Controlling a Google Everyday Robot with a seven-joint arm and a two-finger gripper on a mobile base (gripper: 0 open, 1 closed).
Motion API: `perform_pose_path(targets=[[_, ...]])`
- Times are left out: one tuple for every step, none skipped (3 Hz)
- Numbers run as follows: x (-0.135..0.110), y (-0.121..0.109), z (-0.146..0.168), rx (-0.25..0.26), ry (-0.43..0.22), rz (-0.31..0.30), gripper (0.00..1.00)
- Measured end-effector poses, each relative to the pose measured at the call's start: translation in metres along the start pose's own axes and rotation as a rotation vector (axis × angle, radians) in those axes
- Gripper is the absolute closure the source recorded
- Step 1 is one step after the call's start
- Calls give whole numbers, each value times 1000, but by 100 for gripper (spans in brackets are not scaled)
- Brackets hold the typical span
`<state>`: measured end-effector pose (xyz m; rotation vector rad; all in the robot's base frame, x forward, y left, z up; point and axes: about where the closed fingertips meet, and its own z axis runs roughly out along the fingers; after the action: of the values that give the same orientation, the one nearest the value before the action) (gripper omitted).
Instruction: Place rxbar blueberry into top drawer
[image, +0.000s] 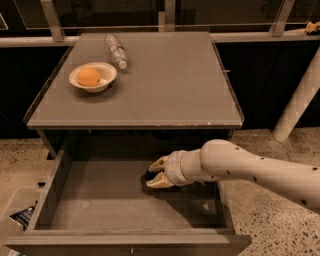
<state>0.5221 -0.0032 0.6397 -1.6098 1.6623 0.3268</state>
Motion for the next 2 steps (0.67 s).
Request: perform_pose_path(targets=[[15, 4, 22, -25, 37, 2, 100], [14, 5, 24, -30, 39, -1, 82]])
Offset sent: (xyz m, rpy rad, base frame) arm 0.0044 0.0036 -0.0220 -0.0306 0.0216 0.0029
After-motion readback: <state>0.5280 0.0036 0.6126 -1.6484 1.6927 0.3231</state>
